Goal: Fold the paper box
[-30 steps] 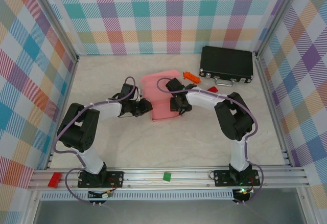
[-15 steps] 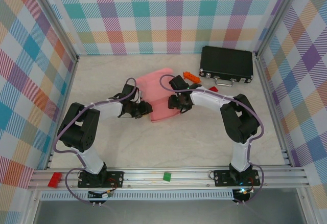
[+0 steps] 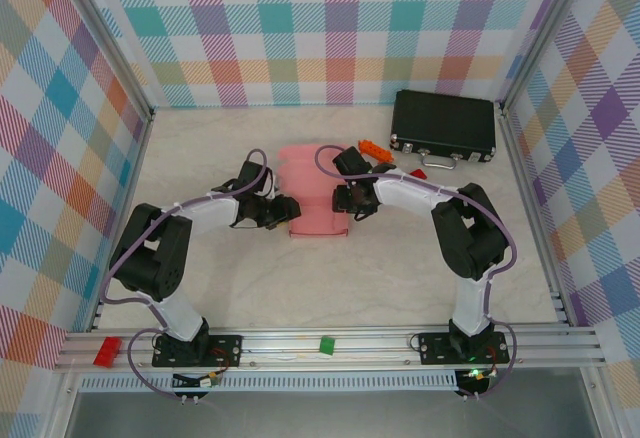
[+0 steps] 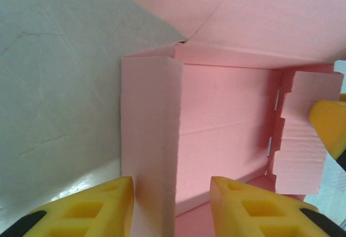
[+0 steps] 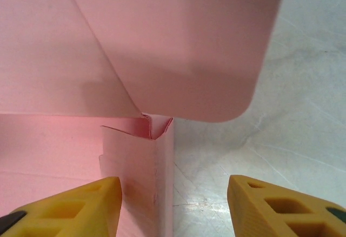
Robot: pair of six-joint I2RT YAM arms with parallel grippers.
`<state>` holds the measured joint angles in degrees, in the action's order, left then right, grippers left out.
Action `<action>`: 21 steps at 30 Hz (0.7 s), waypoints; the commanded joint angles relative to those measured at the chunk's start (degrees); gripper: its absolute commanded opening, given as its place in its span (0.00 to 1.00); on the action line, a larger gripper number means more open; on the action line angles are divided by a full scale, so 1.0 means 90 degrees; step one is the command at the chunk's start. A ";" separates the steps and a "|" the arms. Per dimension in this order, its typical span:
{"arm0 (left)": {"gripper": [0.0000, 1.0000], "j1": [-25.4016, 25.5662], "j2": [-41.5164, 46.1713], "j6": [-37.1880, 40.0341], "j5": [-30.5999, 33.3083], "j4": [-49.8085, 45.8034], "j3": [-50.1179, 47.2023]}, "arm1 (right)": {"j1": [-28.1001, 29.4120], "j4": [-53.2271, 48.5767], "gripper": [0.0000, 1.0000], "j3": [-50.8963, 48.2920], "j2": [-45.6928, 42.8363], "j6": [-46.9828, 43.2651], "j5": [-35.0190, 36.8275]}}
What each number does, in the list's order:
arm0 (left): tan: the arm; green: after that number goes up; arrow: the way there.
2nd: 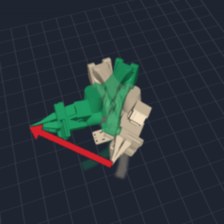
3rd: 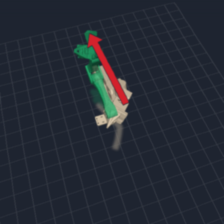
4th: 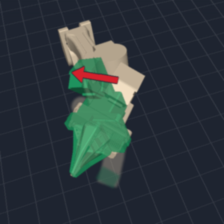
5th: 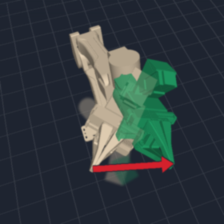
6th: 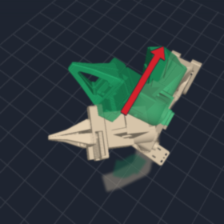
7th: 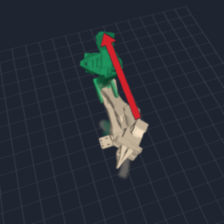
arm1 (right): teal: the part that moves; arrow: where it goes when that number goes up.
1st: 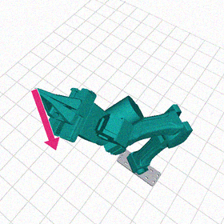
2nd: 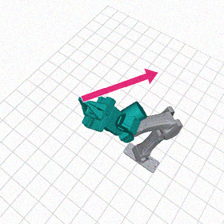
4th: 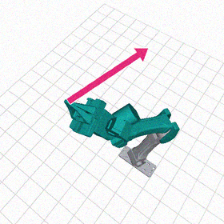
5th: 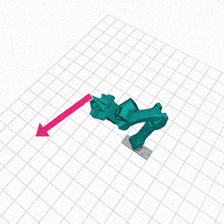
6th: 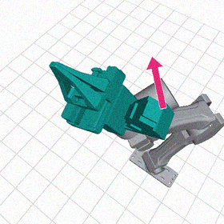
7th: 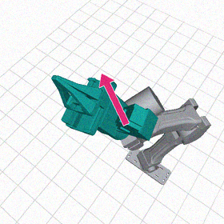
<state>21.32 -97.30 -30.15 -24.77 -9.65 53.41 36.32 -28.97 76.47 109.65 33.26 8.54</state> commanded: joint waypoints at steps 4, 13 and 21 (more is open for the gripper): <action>0.43 0.0072 0.0205 0.0110 0.0066 -0.0178 0.0045 | -0.0041 -0.0108 0.43 -0.0051 -0.0108 0.0122 0.0149; 0.42 0.0072 0.0172 0.0101 0.0015 -0.0130 0.0006 | -0.0026 -0.0207 0.25 -0.0010 0.0080 -0.0019 0.0159; 0.41 0.0092 0.0101 0.0030 -0.0111 0.0032 -0.0024 | -0.0010 -0.0394 0.25 0.0097 0.0259 -0.0294 0.0163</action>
<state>21.37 -97.19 -30.20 -24.97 -10.37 53.41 36.32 -30.06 76.49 110.61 32.12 9.39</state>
